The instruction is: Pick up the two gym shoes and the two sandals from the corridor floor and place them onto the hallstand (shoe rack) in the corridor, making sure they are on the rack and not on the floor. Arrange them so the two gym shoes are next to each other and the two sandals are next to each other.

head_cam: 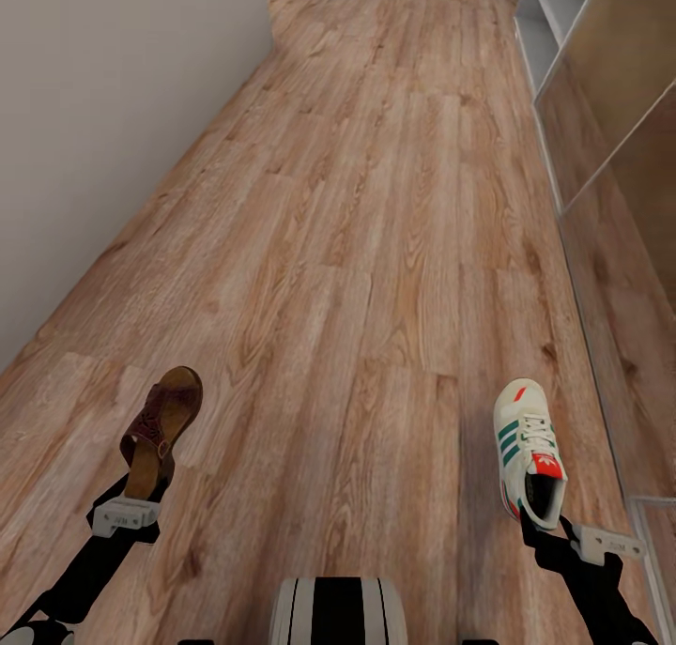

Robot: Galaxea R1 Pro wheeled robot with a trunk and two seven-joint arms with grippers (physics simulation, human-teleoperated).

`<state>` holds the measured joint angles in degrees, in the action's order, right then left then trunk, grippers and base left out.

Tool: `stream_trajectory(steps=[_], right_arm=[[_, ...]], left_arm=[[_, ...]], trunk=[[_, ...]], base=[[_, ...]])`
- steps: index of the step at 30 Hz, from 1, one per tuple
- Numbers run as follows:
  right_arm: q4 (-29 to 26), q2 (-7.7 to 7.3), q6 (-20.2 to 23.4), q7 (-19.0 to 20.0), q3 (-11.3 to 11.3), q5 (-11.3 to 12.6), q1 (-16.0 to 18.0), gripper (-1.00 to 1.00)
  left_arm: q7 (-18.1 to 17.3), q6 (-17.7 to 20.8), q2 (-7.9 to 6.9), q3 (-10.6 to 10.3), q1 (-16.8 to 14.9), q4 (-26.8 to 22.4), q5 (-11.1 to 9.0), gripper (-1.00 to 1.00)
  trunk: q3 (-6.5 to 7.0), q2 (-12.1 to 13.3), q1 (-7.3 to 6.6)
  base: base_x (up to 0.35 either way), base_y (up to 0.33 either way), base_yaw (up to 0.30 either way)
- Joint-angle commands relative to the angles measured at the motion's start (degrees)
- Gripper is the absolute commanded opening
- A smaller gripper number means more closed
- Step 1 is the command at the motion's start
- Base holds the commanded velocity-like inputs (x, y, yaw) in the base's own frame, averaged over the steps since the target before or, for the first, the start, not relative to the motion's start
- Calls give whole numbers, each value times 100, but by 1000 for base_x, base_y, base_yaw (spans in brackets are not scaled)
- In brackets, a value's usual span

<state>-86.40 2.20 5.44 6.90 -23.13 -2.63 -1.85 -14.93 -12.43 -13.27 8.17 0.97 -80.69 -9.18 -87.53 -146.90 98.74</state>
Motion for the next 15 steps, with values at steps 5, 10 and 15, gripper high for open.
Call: stream_trajectory(steps=[5, 10, 15], right_arm=[[0, 0, 1, -5, 1, 8, 0, -100], [0, 0, 1, -5, 1, 8, 0, -100], [0, 0, 1, -5, 1, 7, 0, -100]], left_arm=[[-1, -4, 0, 0, 0, 1, 17, -100], [-1, -3, 0, 0, 0, 1, 14, -100], [-1, 1, 0, 0, 0, 1, 8, -100]], trunk=[[43, 0, 0], [86, 0, 0], [129, 0, 0]], base=[[27, 0, -83], [12, 0, -83], [99, 0, -83]])
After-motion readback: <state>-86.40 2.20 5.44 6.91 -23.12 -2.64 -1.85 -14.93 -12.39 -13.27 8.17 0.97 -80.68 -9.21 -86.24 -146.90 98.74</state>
